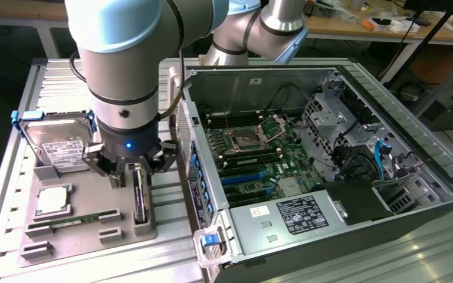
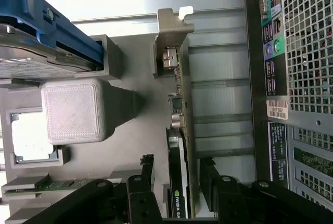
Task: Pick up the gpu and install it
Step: 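Pick up the gpu and move the gpu toward the slot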
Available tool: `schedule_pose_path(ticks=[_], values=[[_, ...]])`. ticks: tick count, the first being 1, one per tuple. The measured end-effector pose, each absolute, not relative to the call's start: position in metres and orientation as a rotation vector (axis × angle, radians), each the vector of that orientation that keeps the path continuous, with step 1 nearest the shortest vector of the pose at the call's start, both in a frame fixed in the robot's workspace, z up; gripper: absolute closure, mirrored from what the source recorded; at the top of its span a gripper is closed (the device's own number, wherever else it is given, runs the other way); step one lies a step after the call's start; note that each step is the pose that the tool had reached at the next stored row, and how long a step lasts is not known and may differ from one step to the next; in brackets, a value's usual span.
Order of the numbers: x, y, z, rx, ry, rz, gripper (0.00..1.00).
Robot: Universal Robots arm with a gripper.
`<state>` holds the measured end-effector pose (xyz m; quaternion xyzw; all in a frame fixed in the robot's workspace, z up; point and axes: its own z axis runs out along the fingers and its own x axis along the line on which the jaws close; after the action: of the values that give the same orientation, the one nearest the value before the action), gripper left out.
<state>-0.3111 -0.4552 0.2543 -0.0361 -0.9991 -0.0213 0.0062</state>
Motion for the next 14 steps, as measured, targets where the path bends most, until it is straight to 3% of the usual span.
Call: schedule_pose_path(ticks=[14], values=[[-0.3111, -0.453, 0.2517, -0.113, -3.127, -0.067, 0.52]])
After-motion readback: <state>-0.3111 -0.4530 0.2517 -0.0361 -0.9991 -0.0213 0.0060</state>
